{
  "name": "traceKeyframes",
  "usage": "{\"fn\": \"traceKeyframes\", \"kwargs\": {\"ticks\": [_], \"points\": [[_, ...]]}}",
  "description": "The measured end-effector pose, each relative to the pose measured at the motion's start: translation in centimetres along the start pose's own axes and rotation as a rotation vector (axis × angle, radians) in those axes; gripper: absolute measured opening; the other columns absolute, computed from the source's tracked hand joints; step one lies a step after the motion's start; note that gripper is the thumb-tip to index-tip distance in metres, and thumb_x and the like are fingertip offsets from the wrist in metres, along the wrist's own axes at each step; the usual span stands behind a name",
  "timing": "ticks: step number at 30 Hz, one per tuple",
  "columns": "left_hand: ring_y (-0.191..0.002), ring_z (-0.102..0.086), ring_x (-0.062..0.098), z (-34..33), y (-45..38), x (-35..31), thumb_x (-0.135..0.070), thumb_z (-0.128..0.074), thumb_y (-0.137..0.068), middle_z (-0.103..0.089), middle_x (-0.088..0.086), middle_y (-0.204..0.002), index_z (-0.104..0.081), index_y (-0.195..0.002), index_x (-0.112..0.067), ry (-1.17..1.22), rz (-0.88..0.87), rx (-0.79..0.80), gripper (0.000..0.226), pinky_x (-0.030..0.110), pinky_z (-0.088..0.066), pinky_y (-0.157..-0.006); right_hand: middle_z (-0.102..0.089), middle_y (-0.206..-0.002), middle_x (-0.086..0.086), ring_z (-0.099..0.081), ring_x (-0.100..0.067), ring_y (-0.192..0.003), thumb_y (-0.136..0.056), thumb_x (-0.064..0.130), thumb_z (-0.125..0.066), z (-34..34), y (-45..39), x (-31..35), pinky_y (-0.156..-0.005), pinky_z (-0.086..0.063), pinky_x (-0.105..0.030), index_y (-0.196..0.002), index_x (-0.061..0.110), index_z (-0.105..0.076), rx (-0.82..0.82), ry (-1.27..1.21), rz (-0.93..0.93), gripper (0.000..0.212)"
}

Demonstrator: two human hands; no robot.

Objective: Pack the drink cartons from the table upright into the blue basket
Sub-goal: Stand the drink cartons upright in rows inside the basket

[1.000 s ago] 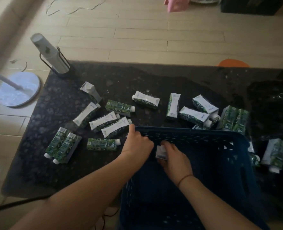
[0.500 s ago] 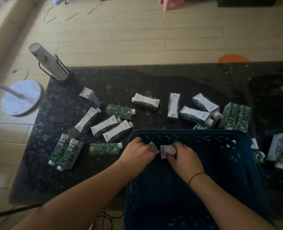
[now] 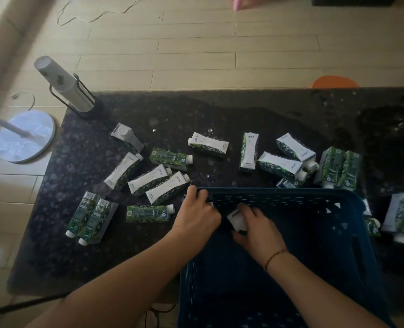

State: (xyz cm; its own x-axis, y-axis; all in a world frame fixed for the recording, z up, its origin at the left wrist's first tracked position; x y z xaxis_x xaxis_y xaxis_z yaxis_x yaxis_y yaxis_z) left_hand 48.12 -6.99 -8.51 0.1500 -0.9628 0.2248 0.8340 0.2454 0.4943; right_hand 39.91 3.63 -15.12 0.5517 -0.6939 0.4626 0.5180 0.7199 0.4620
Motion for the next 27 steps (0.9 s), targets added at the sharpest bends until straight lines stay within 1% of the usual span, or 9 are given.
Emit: {"fn": "traceKeyframes", "kwargs": {"ticks": [3,5,7,12,16,20,24,26,27], "points": [[-0.111,-0.041,0.031,-0.4,0.4,0.4,-0.011,-0.056,-0.090,-0.058,0.004,-0.092,-0.064,-0.100,-0.012,0.025,0.020,-0.018,0.013,0.049,-0.019,-0.106,-0.053,-0.129,-0.012,-0.058,-0.032,-0.107,-0.078,0.038,-0.072,-0.6,-0.5,1.1,-0.080,-0.052,-0.037,-0.138,0.018,-0.039,-0.097,-0.127,-0.082,0.071],[-0.115,-0.040,0.033,-0.5,0.6,0.3,-0.009,-0.055,-0.089,-0.061,0.006,-0.096,-0.064,-0.101,-0.009,0.063,0.035,-0.011,0.014,0.051,-0.012,-0.108,-0.052,-0.131,-0.014,-0.057,-0.033,-0.110,-0.078,0.037,-0.073,-1.0,-0.8,2.1,-0.080,-0.050,-0.036,-0.138,0.016,-0.039,-0.115,-0.175,-0.097,0.072],[-0.119,-0.038,0.033,-0.3,0.6,0.4,-0.010,-0.057,-0.089,-0.063,0.007,-0.103,-0.064,-0.104,-0.010,0.083,0.047,0.016,0.016,0.054,-0.009,-0.111,-0.053,-0.130,-0.015,-0.057,-0.034,-0.110,-0.078,0.032,-0.074,-1.3,-1.0,2.3,-0.080,-0.049,-0.036,-0.137,0.015,-0.042,-0.150,-0.238,-0.112,0.070],[-0.120,-0.038,0.032,-0.2,0.8,0.6,-0.012,-0.060,-0.089,-0.062,0.003,-0.103,-0.064,-0.104,-0.015,0.141,0.069,0.029,0.016,0.055,-0.007,-0.112,-0.062,-0.119,-0.010,-0.062,-0.024,-0.101,-0.078,0.023,-0.075,-2.0,-0.3,1.3,-0.079,-0.054,-0.034,-0.127,0.016,-0.049,-0.236,-0.349,-0.099,0.056],[-0.116,-0.042,0.031,-0.1,0.8,0.6,-0.012,-0.058,-0.089,-0.062,0.003,-0.101,-0.064,-0.103,-0.015,0.178,0.073,0.016,0.016,0.057,-0.005,-0.112,-0.062,-0.115,-0.010,-0.062,-0.023,-0.096,-0.078,0.016,-0.074,-2.7,-0.7,0.8,-0.077,-0.053,-0.033,-0.121,0.014,-0.054,-0.207,-0.379,-0.163,0.047],[-0.113,-0.046,0.031,-0.4,0.8,0.8,-0.013,-0.059,-0.089,-0.063,0.002,-0.096,-0.064,-0.101,-0.016,0.179,0.081,0.008,0.014,0.057,-0.005,-0.112,-0.064,-0.108,-0.011,-0.062,-0.024,-0.092,-0.079,0.007,-0.068,-2.7,-0.7,0.7,-0.073,-0.050,-0.031,-0.113,0.013,-0.060,-0.242,-0.340,-0.137,0.036],[-0.103,-0.050,0.030,-0.2,0.4,0.7,-0.011,-0.059,-0.087,-0.048,0.001,-0.078,-0.064,-0.095,-0.016,0.184,0.063,-0.011,0.010,0.057,-0.005,-0.112,-0.063,-0.111,-0.012,-0.062,-0.027,-0.095,-0.080,0.006,-0.067,-2.9,-1.0,0.2,-0.075,-0.051,-0.033,-0.118,0.011,-0.057,-0.254,-0.365,-0.156,0.040],[-0.102,-0.051,0.030,-0.4,0.3,0.9,-0.011,-0.058,-0.087,-0.048,0.001,-0.078,-0.064,-0.094,-0.016,0.186,0.064,-0.018,0.010,0.056,-0.006,-0.112,-0.064,-0.112,-0.012,-0.062,-0.025,-0.097,-0.079,0.008,-0.070,-3.0,-1.2,0.1,-0.076,-0.050,-0.030,-0.118,0.010,-0.057,-0.257,-0.381,-0.158,0.041],[-0.104,-0.050,0.030,-0.5,0.3,0.9,-0.011,-0.057,-0.088,-0.052,0.001,-0.081,-0.064,-0.095,-0.016,0.188,0.070,-0.019,0.010,0.056,-0.007,-0.112,-0.064,-0.111,-0.011,-0.062,-0.024,-0.096,-0.079,0.009,-0.070,-3.0,-1.2,0.1,-0.076,-0.050,-0.030,-0.117,0.011,-0.058,-0.257,-0.385,-0.150,0.040]]}}
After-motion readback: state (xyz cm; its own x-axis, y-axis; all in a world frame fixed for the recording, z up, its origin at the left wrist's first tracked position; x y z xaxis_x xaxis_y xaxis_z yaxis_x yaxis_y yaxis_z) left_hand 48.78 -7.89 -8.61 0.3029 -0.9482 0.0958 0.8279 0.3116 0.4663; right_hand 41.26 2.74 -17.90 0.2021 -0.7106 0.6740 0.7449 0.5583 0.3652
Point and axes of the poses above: each hand's wrist, its own y-axis away from the middle knuckle, its own z-axis out of the back of the hand, x = y × z, the point moved 5 cm from there along -y, towards the middle knuckle
